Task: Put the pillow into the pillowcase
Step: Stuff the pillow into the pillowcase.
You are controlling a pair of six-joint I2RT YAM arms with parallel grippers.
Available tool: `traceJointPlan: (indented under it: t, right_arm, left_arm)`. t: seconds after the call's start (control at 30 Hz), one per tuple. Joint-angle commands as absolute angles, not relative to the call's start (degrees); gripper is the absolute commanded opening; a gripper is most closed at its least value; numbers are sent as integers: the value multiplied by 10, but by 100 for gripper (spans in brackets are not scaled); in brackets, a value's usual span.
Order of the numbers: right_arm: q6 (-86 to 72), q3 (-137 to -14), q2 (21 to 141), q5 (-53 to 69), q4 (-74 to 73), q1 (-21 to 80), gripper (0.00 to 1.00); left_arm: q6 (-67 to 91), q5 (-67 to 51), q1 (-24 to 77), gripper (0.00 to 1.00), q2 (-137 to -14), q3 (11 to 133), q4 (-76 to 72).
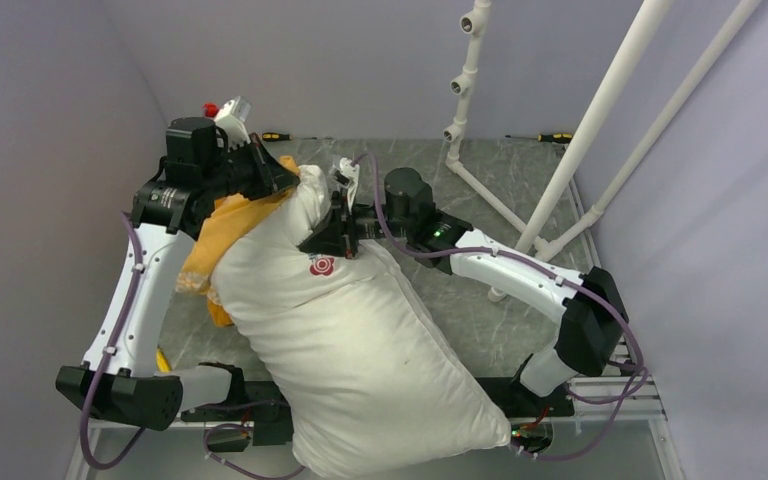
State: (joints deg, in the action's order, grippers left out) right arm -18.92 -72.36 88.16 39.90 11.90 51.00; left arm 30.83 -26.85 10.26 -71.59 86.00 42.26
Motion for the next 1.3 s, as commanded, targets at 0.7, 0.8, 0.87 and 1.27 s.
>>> traceJointPlan:
  t: [0.7,0.8,0.87,1.27]
  right_arm:
    - [-183,-798,961,602,16,553,0]
    - [-208,-788,957,591,45,540,0]
    - [-223,-787,958,595,58,530,0]
    - [-290,-881,1058,520,-36,499,0]
  left_arm:
    - [113,-475,76,0,-642,961,421]
    - [111,-531,76,0,-622,936,430]
    - [113,-548,76,0,-595,910,414]
    - [112,-544,76,0,-510,814,401]
